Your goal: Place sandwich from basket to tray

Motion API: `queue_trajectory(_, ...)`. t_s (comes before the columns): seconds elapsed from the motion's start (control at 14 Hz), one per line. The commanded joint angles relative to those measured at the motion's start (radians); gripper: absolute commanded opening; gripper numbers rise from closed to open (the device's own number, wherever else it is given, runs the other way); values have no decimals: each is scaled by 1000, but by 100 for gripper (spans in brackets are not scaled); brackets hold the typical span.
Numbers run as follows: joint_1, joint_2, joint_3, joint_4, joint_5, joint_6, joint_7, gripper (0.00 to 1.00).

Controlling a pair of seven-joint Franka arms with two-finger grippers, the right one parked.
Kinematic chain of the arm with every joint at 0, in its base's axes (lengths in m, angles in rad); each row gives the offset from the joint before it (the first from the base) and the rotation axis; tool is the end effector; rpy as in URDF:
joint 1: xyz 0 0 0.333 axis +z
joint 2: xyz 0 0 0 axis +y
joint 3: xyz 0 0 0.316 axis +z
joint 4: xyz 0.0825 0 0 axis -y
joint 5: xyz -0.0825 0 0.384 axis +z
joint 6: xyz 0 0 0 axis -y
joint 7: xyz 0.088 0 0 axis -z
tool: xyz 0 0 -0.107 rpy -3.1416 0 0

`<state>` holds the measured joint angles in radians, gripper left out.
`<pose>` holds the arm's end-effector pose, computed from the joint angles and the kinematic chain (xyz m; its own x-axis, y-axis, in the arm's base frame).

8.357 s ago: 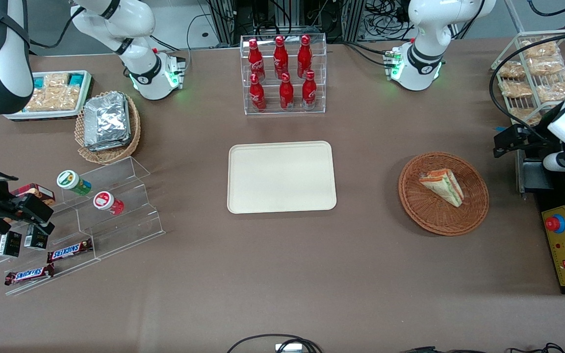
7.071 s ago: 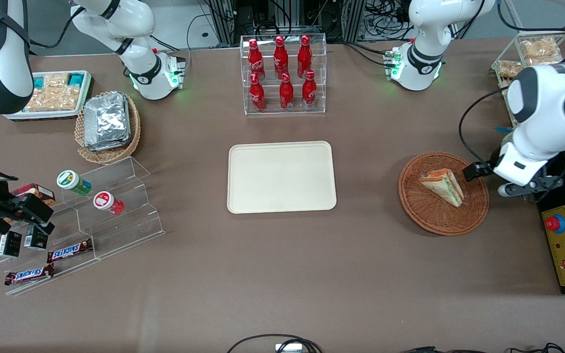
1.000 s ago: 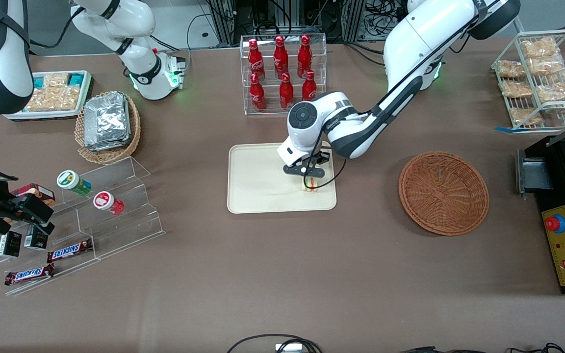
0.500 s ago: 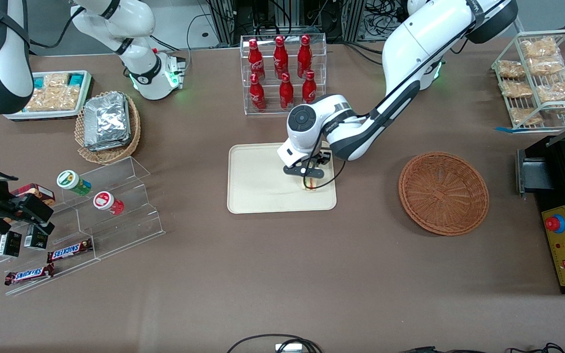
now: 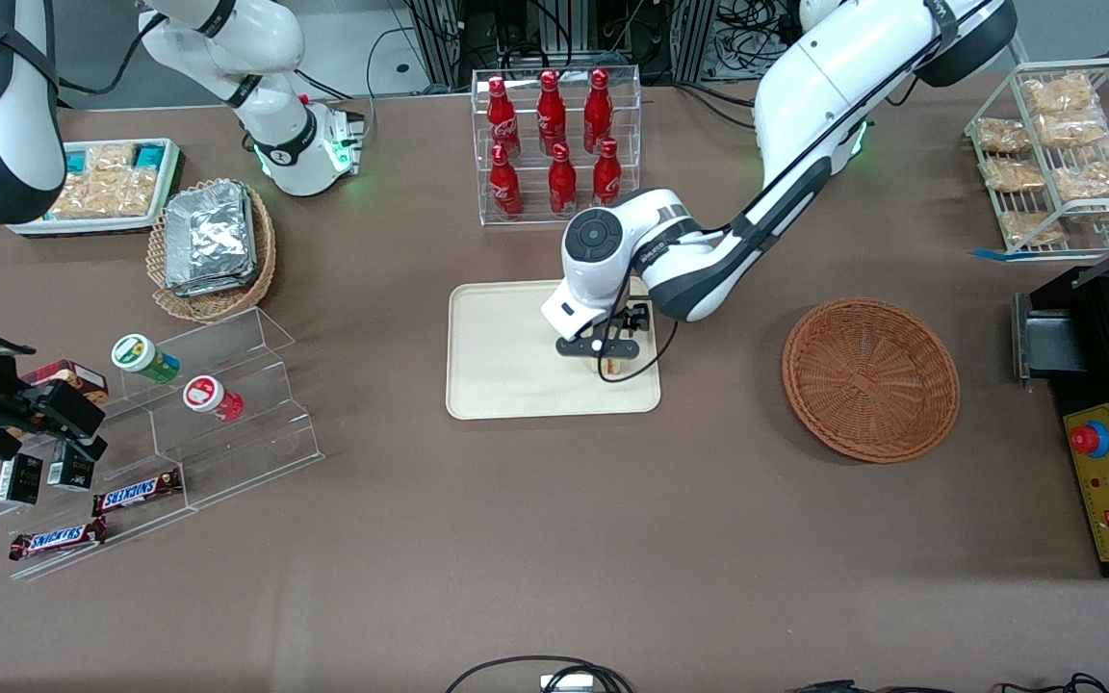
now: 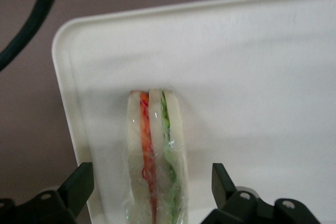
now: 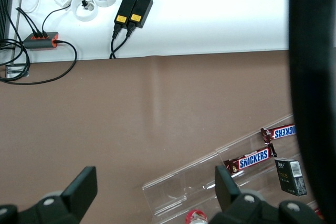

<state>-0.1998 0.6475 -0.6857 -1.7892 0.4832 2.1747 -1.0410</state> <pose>0.4468 -0.4628 0.2477 0.9966 -0.0577 -0.0586 -0.0609 -0.9967 -0.0537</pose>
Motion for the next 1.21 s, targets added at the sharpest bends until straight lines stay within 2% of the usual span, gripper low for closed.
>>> queue_trajectory(0.0, -6, -14, 2, 62, 20, -53, -45, 99)
queue_trajectory(0.21, 9, -52, 2, 102, 11, -97, -48, 99)
queue_trajectory(0.43, 13, -57, 6, 204, 8, -196, -50, 99)
queue_trajectory(0.64, 100, -90, 6, 254, 3, -288, -40, 99)
queue_trajectory(0.79, 160, -144, 6, 254, -40, -320, -33, 99)
queue_trajectory(1.14, 264, -229, 5, 267, -92, -371, -30, 99)
